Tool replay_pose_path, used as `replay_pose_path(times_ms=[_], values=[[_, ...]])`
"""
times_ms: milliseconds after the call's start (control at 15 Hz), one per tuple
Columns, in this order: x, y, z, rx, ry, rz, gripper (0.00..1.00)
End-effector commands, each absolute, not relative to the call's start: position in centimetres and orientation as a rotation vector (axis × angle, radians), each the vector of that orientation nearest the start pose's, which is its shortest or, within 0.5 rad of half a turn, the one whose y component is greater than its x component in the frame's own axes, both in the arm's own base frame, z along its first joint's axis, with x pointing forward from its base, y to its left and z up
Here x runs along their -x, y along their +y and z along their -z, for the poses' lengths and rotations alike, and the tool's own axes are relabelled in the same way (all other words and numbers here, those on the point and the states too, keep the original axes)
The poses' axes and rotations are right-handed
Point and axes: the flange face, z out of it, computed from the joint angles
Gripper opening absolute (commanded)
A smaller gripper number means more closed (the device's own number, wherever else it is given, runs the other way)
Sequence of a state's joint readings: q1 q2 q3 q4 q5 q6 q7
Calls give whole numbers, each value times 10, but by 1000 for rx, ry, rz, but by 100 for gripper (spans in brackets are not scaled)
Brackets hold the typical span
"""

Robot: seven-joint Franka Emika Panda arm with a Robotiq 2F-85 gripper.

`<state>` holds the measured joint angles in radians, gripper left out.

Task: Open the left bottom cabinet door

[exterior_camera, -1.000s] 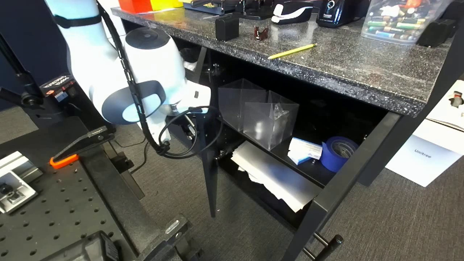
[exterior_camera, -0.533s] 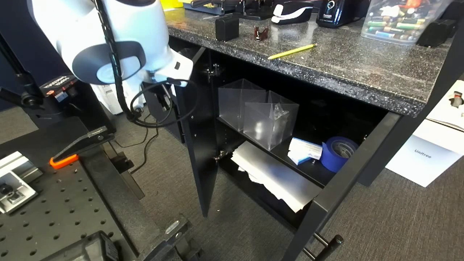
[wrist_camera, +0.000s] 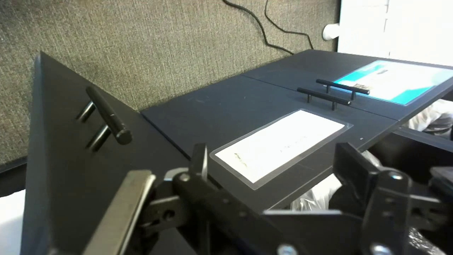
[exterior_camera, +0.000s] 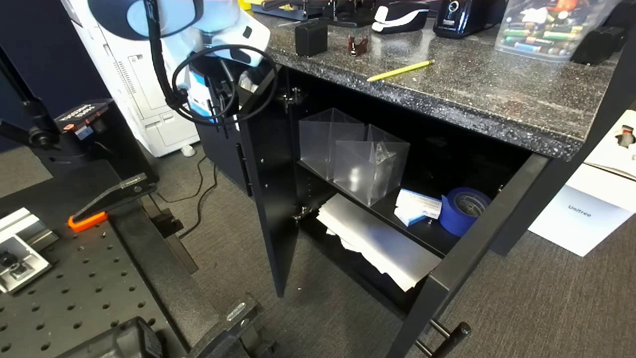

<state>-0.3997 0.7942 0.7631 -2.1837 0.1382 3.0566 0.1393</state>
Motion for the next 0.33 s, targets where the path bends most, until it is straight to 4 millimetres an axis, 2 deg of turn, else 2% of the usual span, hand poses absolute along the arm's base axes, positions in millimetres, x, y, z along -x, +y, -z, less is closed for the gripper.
replay_pose_path(times_ms=[0, 200, 267], values=[[-538, 191, -197, 2497, 138, 52, 100], [-548, 174, -244, 2443, 135, -4, 100], [-551, 186, -219, 2450, 149, 30, 100]])
